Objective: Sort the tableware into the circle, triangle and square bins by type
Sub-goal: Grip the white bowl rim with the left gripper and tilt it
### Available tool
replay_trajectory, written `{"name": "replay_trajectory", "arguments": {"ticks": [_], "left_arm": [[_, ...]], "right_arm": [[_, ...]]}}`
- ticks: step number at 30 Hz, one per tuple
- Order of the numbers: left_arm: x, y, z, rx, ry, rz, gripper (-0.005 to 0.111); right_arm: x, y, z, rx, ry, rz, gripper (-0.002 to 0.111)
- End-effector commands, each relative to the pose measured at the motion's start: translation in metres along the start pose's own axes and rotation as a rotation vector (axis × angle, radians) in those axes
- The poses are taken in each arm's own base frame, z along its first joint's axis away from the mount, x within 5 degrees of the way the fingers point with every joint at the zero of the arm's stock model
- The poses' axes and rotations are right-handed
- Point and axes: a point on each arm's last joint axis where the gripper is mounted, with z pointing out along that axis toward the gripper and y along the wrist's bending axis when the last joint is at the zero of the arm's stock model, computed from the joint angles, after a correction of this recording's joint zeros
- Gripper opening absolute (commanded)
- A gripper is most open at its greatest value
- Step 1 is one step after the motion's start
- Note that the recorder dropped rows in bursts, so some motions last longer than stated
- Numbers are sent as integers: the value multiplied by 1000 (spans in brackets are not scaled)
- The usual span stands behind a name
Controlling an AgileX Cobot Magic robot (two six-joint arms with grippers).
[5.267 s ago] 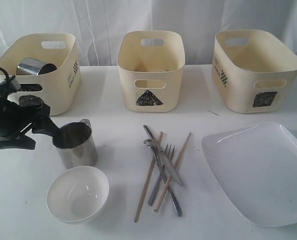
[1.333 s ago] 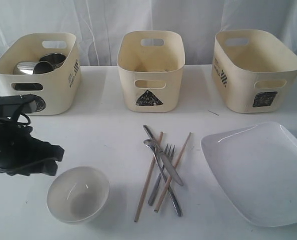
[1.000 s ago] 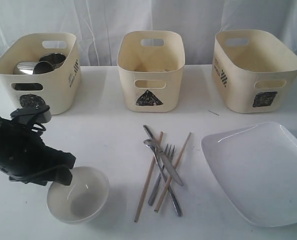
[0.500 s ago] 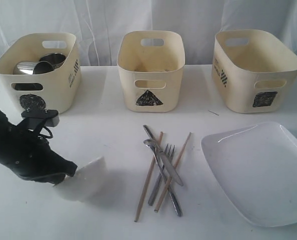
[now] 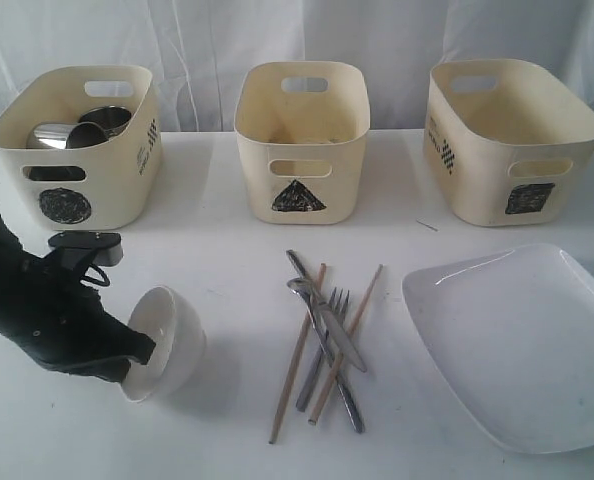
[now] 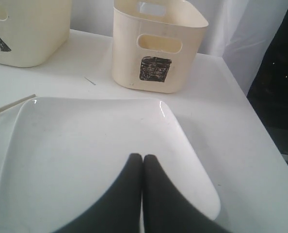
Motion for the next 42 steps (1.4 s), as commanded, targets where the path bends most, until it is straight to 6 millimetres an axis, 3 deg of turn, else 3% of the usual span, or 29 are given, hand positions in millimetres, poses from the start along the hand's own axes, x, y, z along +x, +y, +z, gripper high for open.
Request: {"name": "replay_trajectory", "arguments": {"ticks": [1, 3, 5, 10, 17, 24, 28, 37, 42], "left_arm": [[-12, -1, -10, 3, -138, -111, 4], [-17, 1, -13, -21, -206, -120, 8], [-20, 3, -13, -39, -238, -122, 20], [-16, 2, -8, -21, -186, -120, 46], [-13, -13, -8, 157, -123, -311, 45], [-15, -18, -9, 209, -137, -299, 45], [-8, -25, -9, 273, -59, -291, 45], [-21, -17, -5, 219, -194, -431, 45], [-34, -7, -14, 106, -338, -377, 45]], "right_arm": [[0, 0, 0, 0, -6, -15, 0], [0, 0, 0, 0, -6, -15, 0], [0, 0, 0, 0, -6, -15, 0], [0, 0, 0, 0, -6, -15, 0], [0, 0, 0, 0, -6, -15, 0], [0, 0, 0, 0, -6, -15, 0], [0, 0, 0, 0, -6, -15, 0], [0, 0, 0, 0, -6, -15, 0], [0, 0, 0, 0, -6, -15, 0]]}}
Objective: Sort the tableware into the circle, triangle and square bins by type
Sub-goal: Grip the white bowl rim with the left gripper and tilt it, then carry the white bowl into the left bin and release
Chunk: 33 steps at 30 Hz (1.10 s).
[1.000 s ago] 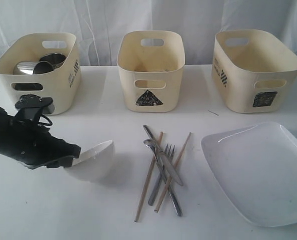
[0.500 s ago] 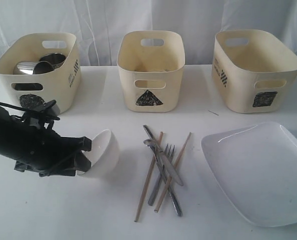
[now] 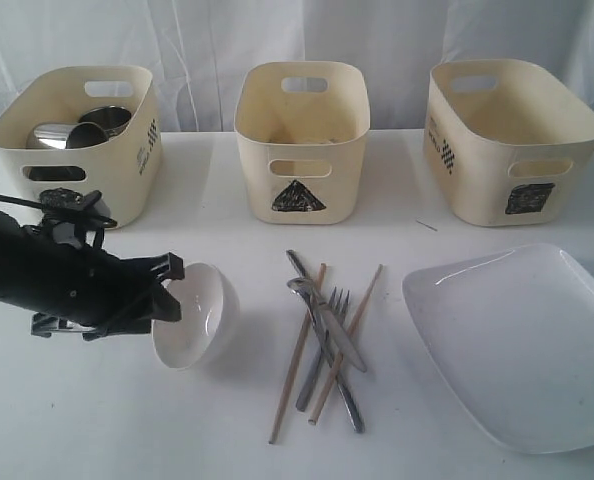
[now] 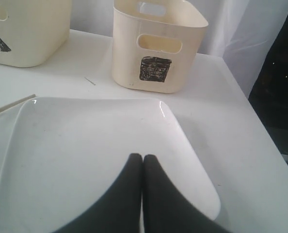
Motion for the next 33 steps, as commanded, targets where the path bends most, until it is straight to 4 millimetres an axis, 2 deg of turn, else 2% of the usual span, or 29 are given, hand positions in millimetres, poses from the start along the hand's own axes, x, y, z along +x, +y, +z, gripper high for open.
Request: {"name": "replay_trajectory", "arguments": {"ticks": [1, 5, 10, 14, 15, 18, 21, 23, 25, 28, 30, 33], "left_arm": [[-18, -4, -8, -43, -134, 114, 45], [-35, -12, -15, -81, -205, 431, 45], [-49, -26, -13, -38, -190, 648, 45], [-55, -52, -12, 178, -79, 1050, 45], [-56, -58, -13, 248, -48, 1091, 45], [-73, -72, -25, 321, -44, 981, 45], [-89, -79, -32, 260, -78, 800, 45], [-95, -76, -34, 187, -87, 786, 45], [-92, -69, -33, 128, -21, 780, 45], [-76, -60, -32, 82, 183, 759, 45], [-65, -59, -29, 65, 275, 787, 46], [-57, -65, -19, 46, 320, 853, 46]], "right_arm": [[0, 0, 0, 0, -6, -15, 0], [0, 0, 0, 0, -6, -15, 0], [0, 0, 0, 0, -6, -15, 0], [0, 0, 0, 0, -6, -15, 0], [0, 0, 0, 0, -6, -15, 0], [0, 0, 0, 0, -6, -15, 0], [0, 0, 0, 0, -6, -15, 0], [0, 0, 0, 0, -6, -15, 0], [0, 0, 0, 0, -6, -15, 0], [0, 0, 0, 0, -6, -15, 0], [0, 0, 0, 0, -6, -15, 0], [0, 0, 0, 0, -6, -15, 0]]}}
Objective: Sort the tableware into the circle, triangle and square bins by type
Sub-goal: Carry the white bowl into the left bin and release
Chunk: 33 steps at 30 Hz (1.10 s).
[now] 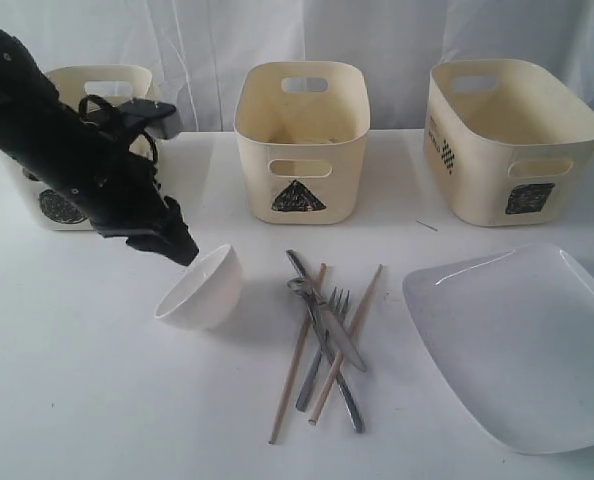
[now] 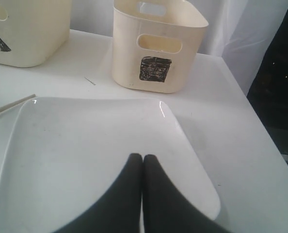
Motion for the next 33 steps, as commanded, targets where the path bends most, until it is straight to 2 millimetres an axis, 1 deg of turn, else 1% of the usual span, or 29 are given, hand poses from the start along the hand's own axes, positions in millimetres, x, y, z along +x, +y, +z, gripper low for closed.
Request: {"name": "replay_trajectory", "arguments": {"ticks": [1, 6, 10, 11, 13, 14, 16, 17, 18, 20, 21, 22, 24, 25, 26, 28, 30, 31, 33], "left_arm": [[5, -16, 16, 14, 119, 74, 49], [5, -35, 46, 23, 186, 170, 61], [9, -38, 69, 6, 251, 192, 61], [11, -37, 76, 7, 267, 197, 59], [15, -33, 88, -5, 301, 198, 51], [17, -31, 91, -13, 317, 192, 41], [22, -27, 90, -53, 374, 186, 15], [23, -24, 85, -94, 411, 212, -1], [23, -19, 78, -152, 445, 237, 1], [18, -11, 57, -303, 476, 269, 0], [13, -7, 41, -405, 466, 266, 0], [5, -4, 21, -511, 441, 256, 0], [-11, -5, -25, -699, 354, 279, 0], [-20, -6, -51, -787, 280, 283, 0], [-27, -8, -70, -849, 202, 285, 0], [-44, -10, -114, -946, -41, 316, 0], [-57, -10, -141, -962, -307, 356, 0], [-64, -8, -151, -957, -439, 374, 0], [-74, 1, -161, -956, -630, 424, 0]], "right_arm": [[0, 0, 0, 0, -6, -15, 0], [0, 0, 0, 0, -6, -15, 0], [0, 0, 0, 0, -6, -15, 0], [0, 0, 0, 0, -6, -15, 0], [0, 0, 0, 0, -6, -15, 0], [0, 0, 0, 0, -6, -15, 0], [0, 0, 0, 0, -6, -15, 0], [0, 0, 0, 0, -6, -15, 0], [0, 0, 0, 0, -6, -15, 0], [0, 0, 0, 0, -6, -15, 0], [0, 0, 0, 0, -6, -15, 0], [0, 0, 0, 0, -6, -15, 0], [0, 0, 0, 0, -6, -15, 0], [0, 0, 0, 0, -6, -15, 0], [0, 0, 0, 0, -6, -15, 0], [0, 0, 0, 0, -6, -15, 0], [0, 0, 0, 0, -6, -15, 0], [0, 0, 0, 0, -6, -15, 0], [0, 0, 0, 0, -6, -15, 0]]}}
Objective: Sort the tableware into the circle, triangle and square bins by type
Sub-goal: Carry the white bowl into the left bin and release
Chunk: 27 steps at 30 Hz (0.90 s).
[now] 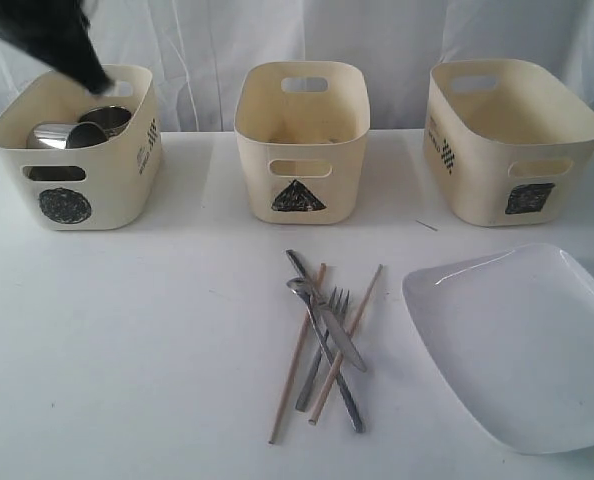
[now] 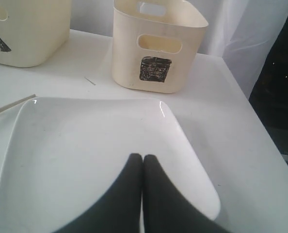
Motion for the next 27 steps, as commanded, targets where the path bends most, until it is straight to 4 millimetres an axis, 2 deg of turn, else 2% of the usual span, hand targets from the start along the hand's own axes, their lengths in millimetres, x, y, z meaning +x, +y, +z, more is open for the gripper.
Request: {"name": "replay_trajectory", "arguments": {"ticks": [1, 2, 4, 7, 11, 14, 17, 22, 27], "left_arm": [[-16, 38, 3, -113, -399, -85, 0], [-14, 43, 11, -125, -441, -86, 0], [-1, 49, 39, -134, -445, -92, 0], [31, 52, 90, -112, -378, -202, 1], [72, 48, 154, -78, -310, -484, 21], [81, 39, 179, -56, -277, -548, 36], [81, 31, 192, -39, -271, -508, 39], [81, 30, 201, -18, -266, -660, 40], [73, 41, 187, -34, -285, -673, 48]], "right_arm": [[0, 0, 0, 0, -6, -15, 0], [0, 0, 0, 0, -6, -15, 0], [0, 0, 0, 0, -6, -15, 0], [0, 0, 0, 0, -6, -15, 0], [0, 0, 0, 0, -6, -15, 0], [0, 0, 0, 0, -6, -15, 0], [0, 0, 0, 0, -6, -15, 0], [0, 0, 0, 0, -6, -15, 0], [0, 0, 0, 0, -6, -15, 0]]}}
